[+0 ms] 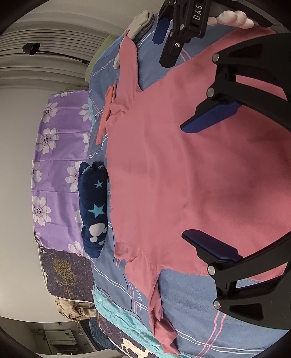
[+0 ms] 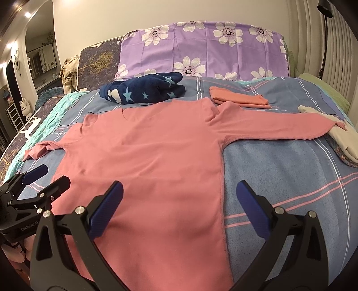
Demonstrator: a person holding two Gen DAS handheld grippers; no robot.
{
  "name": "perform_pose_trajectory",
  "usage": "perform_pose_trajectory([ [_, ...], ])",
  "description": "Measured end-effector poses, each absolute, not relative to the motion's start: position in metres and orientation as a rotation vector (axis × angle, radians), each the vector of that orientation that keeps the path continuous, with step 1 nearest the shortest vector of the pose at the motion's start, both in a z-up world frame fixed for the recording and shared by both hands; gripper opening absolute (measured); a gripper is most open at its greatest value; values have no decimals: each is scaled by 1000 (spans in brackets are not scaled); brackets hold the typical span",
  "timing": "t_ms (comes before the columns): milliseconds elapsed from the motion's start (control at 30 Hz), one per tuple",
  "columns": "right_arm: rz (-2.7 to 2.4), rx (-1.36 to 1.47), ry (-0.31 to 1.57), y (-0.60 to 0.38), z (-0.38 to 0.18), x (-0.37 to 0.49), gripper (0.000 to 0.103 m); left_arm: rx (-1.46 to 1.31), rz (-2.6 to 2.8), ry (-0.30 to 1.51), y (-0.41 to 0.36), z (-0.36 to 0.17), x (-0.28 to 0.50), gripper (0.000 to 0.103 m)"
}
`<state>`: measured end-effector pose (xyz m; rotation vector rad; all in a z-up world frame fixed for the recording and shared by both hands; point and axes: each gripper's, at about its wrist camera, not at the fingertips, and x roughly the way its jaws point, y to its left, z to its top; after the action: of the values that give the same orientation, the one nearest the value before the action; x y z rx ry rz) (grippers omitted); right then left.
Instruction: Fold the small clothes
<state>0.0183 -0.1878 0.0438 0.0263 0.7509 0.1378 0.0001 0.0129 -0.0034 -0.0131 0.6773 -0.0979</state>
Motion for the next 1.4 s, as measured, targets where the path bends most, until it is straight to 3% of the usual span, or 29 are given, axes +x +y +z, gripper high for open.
perform_pose_trajectory([
  [433,139,29,768,-188,36,19,101,-30,-116,697,13,-8,-1,82],
  [1400,130,-23,746,-182,43,15,101,-42,-120,706,13,-8,0,82],
])
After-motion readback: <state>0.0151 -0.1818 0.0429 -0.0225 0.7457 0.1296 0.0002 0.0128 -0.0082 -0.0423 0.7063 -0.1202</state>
